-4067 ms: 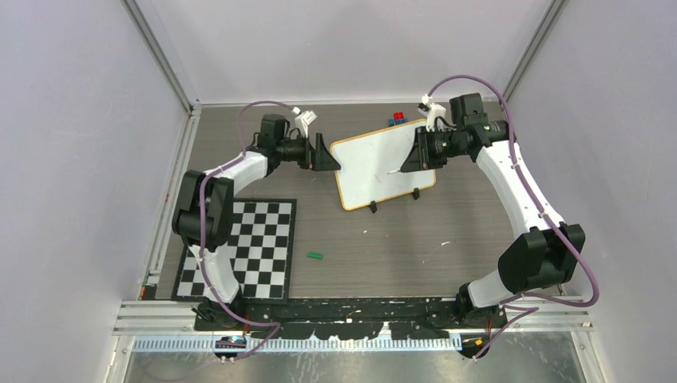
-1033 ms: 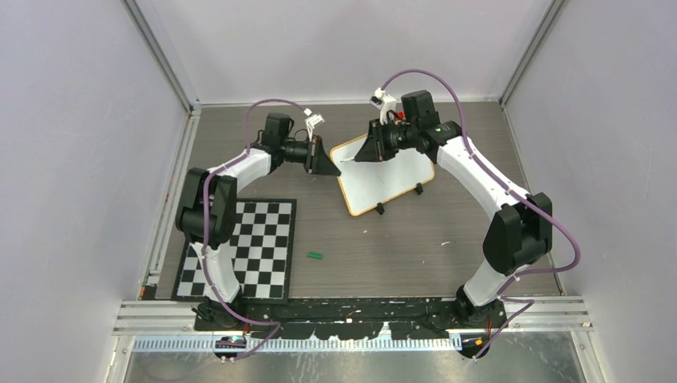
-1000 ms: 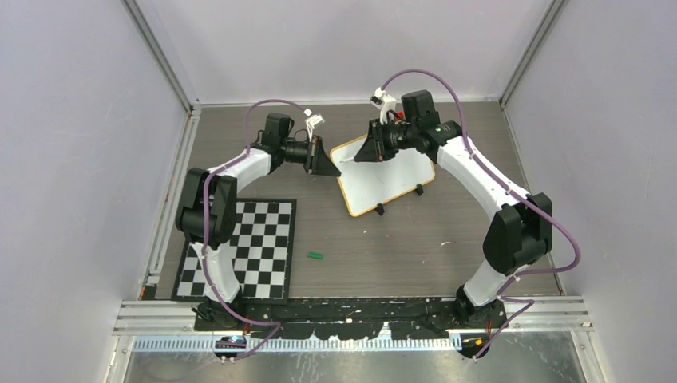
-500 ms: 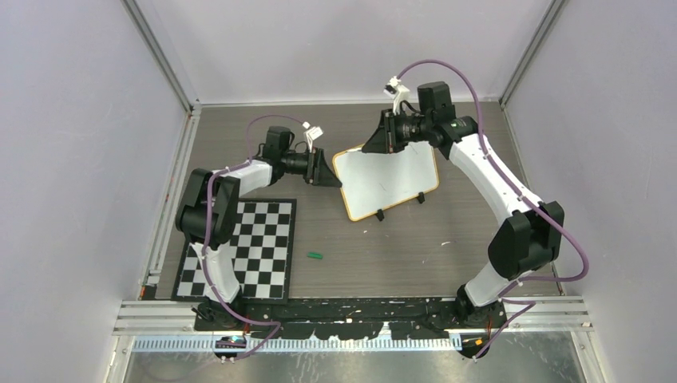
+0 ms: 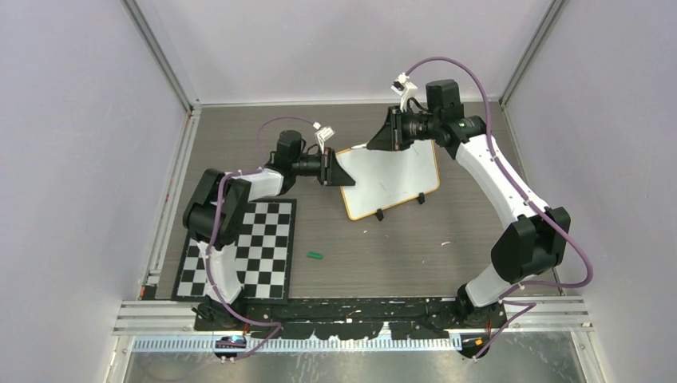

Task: Write a sentence on the whiteboard
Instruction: Move the whiteboard to the center of the board.

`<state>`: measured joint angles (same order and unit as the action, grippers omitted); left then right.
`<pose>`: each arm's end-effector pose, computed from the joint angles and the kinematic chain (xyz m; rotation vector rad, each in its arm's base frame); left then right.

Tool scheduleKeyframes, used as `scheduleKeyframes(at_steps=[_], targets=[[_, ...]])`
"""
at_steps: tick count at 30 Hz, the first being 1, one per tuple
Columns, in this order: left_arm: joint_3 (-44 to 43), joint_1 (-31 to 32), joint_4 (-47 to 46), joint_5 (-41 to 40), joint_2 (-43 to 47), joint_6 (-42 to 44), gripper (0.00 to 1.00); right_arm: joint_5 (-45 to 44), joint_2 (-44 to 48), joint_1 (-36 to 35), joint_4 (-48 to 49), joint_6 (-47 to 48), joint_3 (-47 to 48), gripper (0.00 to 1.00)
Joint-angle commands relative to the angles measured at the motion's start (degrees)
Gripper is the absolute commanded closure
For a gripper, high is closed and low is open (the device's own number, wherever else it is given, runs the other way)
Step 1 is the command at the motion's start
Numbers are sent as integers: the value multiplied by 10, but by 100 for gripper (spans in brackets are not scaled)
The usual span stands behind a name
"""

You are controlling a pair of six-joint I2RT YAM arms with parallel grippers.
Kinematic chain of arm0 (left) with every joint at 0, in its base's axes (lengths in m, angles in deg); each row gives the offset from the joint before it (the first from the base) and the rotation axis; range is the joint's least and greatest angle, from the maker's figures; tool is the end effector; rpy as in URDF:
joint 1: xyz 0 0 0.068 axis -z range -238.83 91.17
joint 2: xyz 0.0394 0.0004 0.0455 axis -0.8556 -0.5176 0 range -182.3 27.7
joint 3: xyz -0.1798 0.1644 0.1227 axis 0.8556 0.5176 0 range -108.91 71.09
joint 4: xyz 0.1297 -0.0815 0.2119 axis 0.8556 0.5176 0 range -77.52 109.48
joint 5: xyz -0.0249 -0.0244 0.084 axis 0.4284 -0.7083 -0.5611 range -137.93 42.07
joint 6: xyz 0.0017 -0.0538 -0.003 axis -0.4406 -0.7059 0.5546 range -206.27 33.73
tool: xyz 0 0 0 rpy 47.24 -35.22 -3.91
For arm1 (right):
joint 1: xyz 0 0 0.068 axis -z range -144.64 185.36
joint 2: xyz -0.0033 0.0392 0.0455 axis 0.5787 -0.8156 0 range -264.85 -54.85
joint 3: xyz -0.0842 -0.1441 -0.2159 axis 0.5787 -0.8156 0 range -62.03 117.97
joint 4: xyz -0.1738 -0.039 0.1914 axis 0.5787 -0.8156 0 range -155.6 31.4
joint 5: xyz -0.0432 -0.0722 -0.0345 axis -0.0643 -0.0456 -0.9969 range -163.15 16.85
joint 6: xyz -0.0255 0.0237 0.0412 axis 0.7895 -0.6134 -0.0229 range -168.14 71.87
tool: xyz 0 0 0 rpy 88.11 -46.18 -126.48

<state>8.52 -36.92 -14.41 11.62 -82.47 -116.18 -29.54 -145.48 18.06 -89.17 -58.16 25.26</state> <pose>0.3659 -0.1801 0.1882 0.6261 1.9775 -1.5750 0.3305 0.1286 0.3675 -0.5870 2.0930 1.0939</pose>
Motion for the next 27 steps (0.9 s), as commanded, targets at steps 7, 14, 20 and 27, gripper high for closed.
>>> scheduleKeyframes(at_steps=[7, 14, 20, 27], targets=[[-81, 6, 101, 33, -37, 82, 100, 10, 27, 2, -2, 4, 12, 100], [-152, 7, 235, 63, -61, 163, 100, 10, 31, 2, -6, 6, 8, 100], [-135, 7, 250, 16, -23, 149, 59, -12, 32, 2, -7, 8, 2, 100], [-50, -7, 181, -21, 50, 125, 56, -74, 32, -8, 17, 2, -23, 100]])
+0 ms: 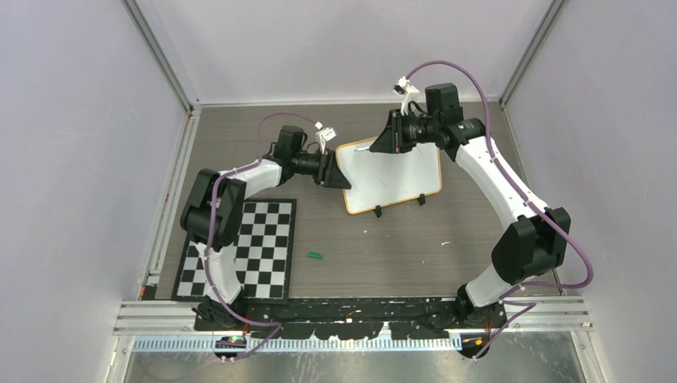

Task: Write a sentence on the whiteboard
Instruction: Move the whiteboard to the center of the board.

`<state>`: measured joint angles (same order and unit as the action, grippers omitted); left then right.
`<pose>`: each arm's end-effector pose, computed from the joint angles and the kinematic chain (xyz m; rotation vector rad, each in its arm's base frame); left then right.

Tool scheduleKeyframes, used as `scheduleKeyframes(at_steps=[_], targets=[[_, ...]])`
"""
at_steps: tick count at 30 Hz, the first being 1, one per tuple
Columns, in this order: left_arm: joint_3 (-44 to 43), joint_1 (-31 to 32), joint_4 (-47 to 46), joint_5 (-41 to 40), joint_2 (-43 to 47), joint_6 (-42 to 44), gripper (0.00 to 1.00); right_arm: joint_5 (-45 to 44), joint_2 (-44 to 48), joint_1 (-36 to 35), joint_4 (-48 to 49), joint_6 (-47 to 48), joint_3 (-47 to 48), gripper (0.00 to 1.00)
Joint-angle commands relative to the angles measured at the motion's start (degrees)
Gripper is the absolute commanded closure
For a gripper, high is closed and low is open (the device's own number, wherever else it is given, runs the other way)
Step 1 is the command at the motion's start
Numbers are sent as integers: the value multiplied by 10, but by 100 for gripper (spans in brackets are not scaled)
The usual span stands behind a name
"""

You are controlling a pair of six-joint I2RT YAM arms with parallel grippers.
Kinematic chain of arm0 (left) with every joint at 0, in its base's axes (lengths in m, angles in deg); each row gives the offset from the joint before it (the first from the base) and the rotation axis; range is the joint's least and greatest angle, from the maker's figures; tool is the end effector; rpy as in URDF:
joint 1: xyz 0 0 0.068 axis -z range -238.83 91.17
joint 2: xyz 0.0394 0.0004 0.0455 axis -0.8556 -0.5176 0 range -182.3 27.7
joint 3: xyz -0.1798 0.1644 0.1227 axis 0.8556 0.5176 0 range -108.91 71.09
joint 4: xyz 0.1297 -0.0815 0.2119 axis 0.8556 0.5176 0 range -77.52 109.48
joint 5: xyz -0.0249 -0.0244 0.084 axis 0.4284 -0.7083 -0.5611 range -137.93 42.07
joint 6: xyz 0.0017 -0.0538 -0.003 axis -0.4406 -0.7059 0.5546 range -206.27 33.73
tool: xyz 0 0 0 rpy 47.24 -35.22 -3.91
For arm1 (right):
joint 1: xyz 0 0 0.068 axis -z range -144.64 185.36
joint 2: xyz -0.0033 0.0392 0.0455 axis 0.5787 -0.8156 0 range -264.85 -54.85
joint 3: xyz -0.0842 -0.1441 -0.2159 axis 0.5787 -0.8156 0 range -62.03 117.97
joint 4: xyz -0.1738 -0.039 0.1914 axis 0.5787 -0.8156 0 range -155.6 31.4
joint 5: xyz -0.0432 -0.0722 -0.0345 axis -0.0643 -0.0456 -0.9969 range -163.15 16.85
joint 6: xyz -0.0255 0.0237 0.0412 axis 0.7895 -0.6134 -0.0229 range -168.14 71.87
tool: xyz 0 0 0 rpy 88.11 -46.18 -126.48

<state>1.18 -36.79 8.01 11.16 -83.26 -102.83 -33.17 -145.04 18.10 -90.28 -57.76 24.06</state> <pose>0.3712 -0.1831 0.1893 0.7136 2.1137 -1.5044 0.3291 0.1262 0.3606 -0.5479 2.1395 1.0266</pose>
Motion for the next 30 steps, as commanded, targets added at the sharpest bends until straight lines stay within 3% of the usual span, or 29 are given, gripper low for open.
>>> scheduleKeyframes(at_steps=[1, 7, 22, 30], targets=[[26, -8, -46, -17, 58, -10, 56, -45, 26, -14, 31, -1, -14, 100], [38, -9, -124, -16, 33, -68, 60, -92, 13, -48, 43, 12, -19, 100], [43, -14, -163, -13, 4, -88, 99, -177, -19, -90, 53, 44, 0, 100], [45, -14, -151, -10, 6, -71, 100, -173, -37, -93, 58, 32, 20, 100]])
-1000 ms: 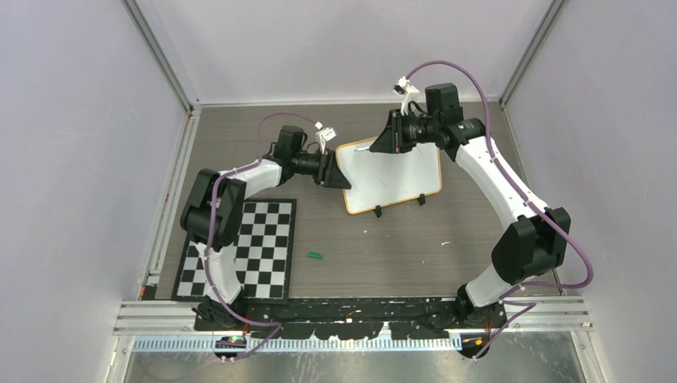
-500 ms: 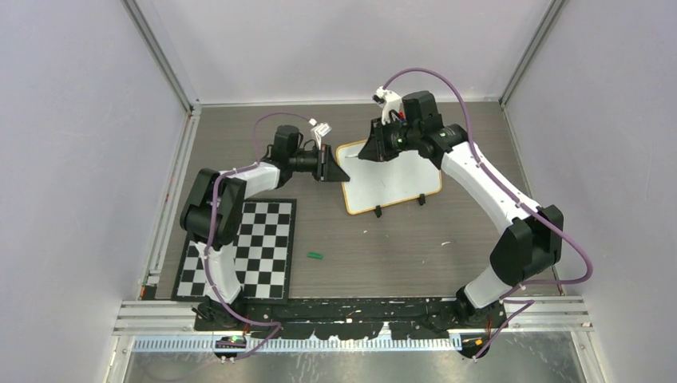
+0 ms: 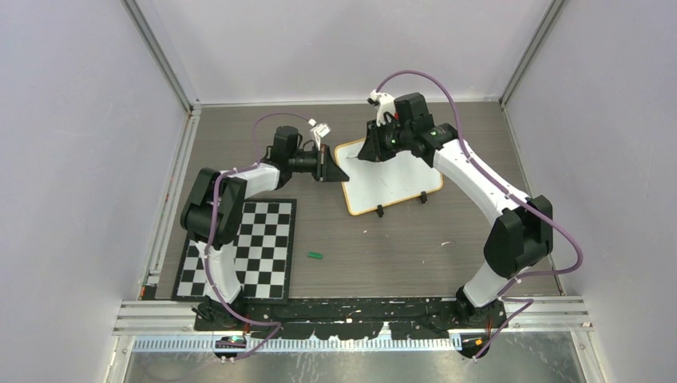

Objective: Write a sentence on the whiteboard

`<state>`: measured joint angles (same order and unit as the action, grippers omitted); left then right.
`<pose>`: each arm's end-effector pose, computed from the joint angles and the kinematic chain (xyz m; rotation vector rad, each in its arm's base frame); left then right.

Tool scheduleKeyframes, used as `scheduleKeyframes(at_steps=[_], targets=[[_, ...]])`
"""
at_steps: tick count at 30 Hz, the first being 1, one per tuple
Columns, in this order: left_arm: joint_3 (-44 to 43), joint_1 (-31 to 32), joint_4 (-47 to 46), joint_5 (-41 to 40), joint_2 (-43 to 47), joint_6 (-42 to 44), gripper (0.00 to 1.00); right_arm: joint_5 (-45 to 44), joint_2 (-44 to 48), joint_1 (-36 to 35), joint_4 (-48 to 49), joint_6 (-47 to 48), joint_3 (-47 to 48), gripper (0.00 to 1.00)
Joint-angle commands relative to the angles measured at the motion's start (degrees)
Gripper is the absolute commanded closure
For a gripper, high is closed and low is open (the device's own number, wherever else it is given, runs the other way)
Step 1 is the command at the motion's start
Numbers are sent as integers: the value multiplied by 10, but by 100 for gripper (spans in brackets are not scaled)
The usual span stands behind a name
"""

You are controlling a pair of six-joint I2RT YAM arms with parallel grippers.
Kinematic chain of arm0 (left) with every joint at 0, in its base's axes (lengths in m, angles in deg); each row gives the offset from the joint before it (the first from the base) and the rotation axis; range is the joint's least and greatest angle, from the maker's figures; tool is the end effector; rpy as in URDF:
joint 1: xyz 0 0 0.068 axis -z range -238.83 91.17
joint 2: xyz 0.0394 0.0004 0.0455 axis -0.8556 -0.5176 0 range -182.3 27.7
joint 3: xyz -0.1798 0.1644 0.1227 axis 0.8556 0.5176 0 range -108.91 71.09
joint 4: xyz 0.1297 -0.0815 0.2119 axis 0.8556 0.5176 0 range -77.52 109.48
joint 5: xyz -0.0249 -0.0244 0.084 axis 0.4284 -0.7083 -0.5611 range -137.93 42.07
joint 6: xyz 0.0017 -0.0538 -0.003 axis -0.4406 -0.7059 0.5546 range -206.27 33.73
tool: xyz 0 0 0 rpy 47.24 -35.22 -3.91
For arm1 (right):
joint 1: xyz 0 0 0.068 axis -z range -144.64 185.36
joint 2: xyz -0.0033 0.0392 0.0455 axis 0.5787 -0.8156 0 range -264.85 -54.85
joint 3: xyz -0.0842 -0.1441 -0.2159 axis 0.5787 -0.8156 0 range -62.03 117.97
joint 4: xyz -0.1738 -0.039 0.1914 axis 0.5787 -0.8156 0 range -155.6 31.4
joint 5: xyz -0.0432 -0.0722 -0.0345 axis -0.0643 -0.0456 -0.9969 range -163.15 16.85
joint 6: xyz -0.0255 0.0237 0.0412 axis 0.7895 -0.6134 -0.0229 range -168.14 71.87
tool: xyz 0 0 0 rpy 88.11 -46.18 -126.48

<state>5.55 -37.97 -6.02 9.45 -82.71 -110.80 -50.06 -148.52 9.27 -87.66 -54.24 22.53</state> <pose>0.3739 -0.1745 0.1891 0.6175 2.0305 -1.4955 0.3282 0.1762 0.3315 -0.6157 2.1967 0.7514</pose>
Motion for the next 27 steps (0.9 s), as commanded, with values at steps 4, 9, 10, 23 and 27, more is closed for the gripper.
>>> scheduleKeyframes(at_steps=[4, 9, 10, 23, 27], targets=[[1, -2, -4, 10, 1, 16, 100, -1, -11, -5, 36, -11, 45, 100], [0, -2, -1, 13, 1, 18, 100, 0, -21, -4, 37, -15, 59, 100], [1, -2, -1, 13, 1, 19, 100, -1, -22, -5, 37, -15, 61, 100], [1, -2, 1, 13, 2, 24, 100, 4, -43, -6, 36, -17, 78, 100], [2, -2, 1, 14, 1, 24, 100, 0, -48, -6, 38, -17, 79, 100]])
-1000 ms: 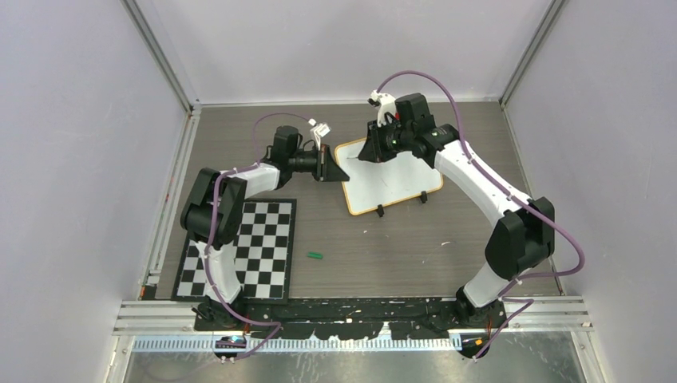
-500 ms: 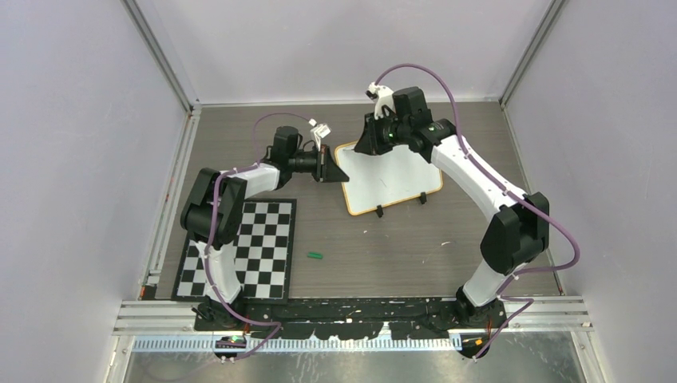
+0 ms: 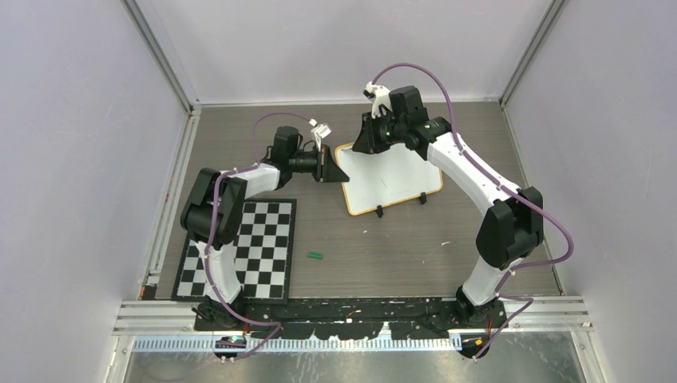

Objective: Write a sentence on the whiteboard

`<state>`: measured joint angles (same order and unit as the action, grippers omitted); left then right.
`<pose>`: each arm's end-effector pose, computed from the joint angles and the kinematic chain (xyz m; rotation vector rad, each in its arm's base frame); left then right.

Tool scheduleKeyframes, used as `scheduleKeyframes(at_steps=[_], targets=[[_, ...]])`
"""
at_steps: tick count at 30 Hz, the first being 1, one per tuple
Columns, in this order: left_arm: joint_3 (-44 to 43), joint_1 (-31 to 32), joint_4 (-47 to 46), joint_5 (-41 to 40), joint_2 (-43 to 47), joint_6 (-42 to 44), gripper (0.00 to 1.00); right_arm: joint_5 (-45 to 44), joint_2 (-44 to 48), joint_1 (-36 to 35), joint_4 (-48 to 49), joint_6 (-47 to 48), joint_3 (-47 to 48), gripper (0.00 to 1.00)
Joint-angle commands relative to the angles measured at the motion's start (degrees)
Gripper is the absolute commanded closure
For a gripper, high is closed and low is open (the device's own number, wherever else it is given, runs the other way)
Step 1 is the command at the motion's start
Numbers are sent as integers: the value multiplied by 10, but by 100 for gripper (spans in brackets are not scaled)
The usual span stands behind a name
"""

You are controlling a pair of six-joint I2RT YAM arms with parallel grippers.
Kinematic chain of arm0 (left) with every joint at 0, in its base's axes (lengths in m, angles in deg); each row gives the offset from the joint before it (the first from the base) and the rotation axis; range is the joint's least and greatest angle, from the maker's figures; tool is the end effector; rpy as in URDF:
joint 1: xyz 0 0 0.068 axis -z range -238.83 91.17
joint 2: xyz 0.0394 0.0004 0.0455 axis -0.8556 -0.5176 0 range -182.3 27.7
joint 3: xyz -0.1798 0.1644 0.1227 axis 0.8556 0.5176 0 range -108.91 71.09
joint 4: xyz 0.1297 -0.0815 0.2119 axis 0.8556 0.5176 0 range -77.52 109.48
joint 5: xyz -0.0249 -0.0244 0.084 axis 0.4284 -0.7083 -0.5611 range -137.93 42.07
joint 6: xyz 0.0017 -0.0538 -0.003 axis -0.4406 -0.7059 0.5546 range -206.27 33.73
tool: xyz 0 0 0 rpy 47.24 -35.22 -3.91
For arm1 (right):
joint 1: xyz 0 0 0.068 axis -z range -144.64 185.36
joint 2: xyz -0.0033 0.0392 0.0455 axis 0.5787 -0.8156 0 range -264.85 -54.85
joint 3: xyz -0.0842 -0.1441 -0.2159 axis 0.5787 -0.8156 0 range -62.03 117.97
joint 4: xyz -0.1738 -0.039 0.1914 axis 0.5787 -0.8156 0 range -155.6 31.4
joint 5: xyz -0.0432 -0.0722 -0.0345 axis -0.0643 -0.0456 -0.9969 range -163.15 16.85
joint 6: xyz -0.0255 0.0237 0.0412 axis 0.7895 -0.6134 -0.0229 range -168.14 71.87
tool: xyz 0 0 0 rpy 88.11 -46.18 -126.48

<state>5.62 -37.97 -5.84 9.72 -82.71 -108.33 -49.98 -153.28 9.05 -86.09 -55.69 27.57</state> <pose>0.3735 -0.1744 0.1886 0.6586 2.0076 -1.4764 0.3488 0.1881 0.3331 -0.5946 2.1738 0.7699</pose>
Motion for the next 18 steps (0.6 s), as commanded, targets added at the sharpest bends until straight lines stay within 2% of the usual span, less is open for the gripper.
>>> scheduleKeyframes(at_steps=[1, 18], targets=[[1, -2, 0, 12, 2, 0, 100, -3, -3, -3, 22, -2, 29, 100], [5, -2, 0, 11, 2, 6, 100, -6, 14, -4, 14, 11, -18, 100]])
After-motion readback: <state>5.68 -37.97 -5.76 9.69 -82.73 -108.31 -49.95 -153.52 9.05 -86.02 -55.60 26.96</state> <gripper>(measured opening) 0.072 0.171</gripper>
